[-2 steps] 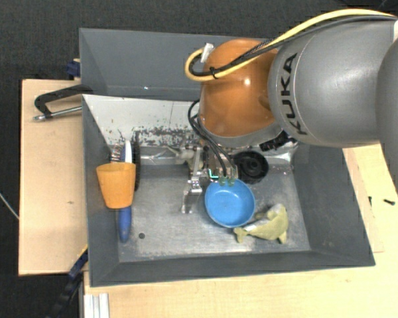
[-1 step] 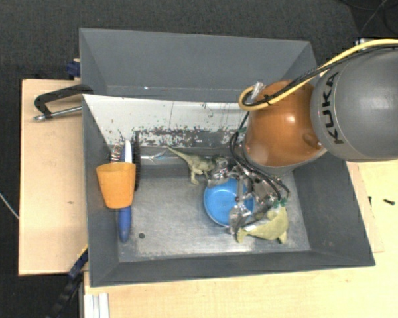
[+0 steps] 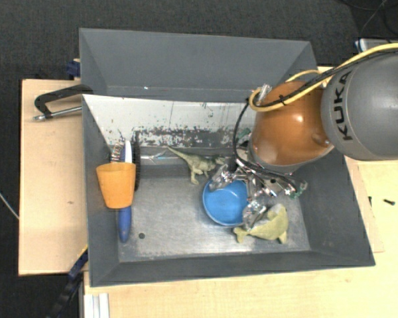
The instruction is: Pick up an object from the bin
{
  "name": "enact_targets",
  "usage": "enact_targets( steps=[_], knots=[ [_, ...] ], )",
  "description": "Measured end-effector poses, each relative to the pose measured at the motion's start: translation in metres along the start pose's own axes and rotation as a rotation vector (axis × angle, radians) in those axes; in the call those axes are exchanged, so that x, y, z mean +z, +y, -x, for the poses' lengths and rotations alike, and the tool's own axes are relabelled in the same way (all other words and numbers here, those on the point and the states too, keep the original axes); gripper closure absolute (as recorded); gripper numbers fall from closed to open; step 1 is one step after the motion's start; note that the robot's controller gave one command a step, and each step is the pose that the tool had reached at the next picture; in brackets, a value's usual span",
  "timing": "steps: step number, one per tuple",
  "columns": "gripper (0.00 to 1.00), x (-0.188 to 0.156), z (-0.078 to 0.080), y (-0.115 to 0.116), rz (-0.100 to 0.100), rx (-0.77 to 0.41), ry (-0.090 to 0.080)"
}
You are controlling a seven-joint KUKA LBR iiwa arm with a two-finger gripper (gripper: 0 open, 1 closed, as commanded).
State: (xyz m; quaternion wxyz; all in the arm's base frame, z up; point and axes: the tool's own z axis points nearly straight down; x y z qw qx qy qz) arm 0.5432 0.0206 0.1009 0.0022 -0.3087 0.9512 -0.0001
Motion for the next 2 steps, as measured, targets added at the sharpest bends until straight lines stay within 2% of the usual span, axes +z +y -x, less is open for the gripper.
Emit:
enact_targets(
  steps=[1, 2],
  knots=[
    [1.0, 0.0, 0.0, 0.001, 0.003, 0.001, 0.004],
    [1.0, -0.126, -0.006, -0.004, -0.006, -0.094, -0.009]
  ],
)
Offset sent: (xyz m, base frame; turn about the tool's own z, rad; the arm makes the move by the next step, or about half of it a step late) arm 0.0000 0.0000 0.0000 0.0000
